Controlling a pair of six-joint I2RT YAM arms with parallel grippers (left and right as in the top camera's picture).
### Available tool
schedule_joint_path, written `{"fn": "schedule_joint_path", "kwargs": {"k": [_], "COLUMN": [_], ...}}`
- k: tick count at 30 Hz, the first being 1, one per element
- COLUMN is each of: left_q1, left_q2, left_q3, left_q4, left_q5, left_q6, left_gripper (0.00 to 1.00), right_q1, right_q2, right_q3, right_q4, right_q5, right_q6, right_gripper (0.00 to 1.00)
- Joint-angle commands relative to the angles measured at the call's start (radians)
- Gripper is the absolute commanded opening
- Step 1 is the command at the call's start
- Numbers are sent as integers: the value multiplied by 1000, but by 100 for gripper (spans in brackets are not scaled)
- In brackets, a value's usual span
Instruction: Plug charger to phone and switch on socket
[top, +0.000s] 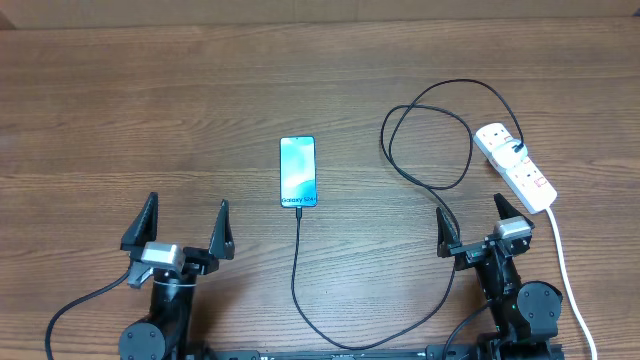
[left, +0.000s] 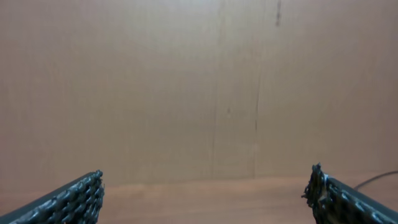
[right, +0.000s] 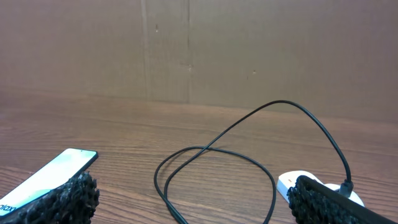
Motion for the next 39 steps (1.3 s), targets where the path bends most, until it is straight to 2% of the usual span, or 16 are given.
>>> {"fn": "schedule_joint_path", "kwargs": {"k": [1,8,16,22,27,39], "left_q1": [12,13,13,10,7,7], "left_q2": [-12,-12,-12,-12,-12,-12], "left_q3": [-68,-66,-66,-66,-66,-66], "left_q4": [75,31,-159,-215,-324,-323], "left_q5": [-1,-58,-120,-192,-224,-227], "left_q6": [-1,-10,-11,-10,-9,66], "left_gripper": [100,100,99,99,100,100], "right_q1": [3,3,3,3,3,3], "right_q2": [-9,-9,-9,-9,-9,-9], "right_q3": [-11,-10,-11,-10,-10,-11], "right_q4": [3,3,3,3,3,3], "right_q5": [13,14,13,13,13,13], "right_q6": [2,2,2,2,2,2], "right_gripper": [100,100,100,100,100,100]}}
